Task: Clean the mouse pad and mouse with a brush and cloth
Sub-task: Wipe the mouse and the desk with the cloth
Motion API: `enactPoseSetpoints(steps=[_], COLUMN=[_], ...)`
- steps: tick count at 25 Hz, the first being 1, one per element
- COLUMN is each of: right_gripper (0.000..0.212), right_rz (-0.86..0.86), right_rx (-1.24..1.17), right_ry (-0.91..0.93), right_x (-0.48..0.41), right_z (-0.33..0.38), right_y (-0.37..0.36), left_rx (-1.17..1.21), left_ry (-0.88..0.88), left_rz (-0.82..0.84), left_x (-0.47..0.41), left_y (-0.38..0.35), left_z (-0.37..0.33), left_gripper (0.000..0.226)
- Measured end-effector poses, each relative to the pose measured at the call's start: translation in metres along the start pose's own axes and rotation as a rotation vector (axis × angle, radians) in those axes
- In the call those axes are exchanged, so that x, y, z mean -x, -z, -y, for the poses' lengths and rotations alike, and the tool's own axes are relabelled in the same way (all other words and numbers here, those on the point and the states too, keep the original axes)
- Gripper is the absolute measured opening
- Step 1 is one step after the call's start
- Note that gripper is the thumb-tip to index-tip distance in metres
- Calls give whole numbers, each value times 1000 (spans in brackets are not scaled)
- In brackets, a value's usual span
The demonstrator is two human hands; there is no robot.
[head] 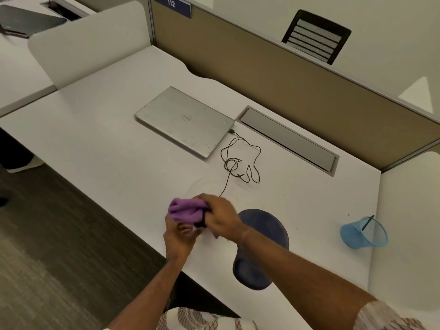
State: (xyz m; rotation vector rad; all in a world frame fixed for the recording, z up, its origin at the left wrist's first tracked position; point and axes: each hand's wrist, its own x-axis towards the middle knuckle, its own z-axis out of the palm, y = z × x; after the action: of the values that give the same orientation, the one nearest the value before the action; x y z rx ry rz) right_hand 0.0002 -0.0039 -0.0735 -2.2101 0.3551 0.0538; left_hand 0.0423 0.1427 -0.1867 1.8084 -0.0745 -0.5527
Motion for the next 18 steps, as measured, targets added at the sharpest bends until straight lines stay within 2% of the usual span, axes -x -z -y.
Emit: enactPoseSetpoints(steps=[2, 4, 5, 8, 11, 14, 16, 18], right_gripper=[45, 43, 40, 36, 26, 24, 26, 33], right_rz=[-302, -507, -534, -403, -351, -248, -242, -281], right_rx=[-165, -162, -98, 8, 189, 96, 103, 10], right_ry=[-110, -256, -301, -262, -229, -254, -204, -176], right_x=[14, 25, 28, 38, 43, 48, 55, 65], right_z=[-16, -35, -43, -52, -54, -56, -56, -57], right_y=[19, 34, 38, 26, -4, -21, -18, -9], left_rx=[-108, -193, -250, -366, -363, -355, -365, -385], left_ry=[5, -55, -104, -225, -243, -228, -261, -287], left_rz=[14, 14, 11, 68, 85, 86, 100, 110], left_x=[2, 5, 5, 1, -2, -3, -4, -4], left_y=[-2, -6, -9, -16, -19, -17, -16, -16], left_z=[-6, -14, -17, -22, -24, -26, -26, -27], left_gripper=[98, 104, 102, 83, 62, 54, 54, 56])
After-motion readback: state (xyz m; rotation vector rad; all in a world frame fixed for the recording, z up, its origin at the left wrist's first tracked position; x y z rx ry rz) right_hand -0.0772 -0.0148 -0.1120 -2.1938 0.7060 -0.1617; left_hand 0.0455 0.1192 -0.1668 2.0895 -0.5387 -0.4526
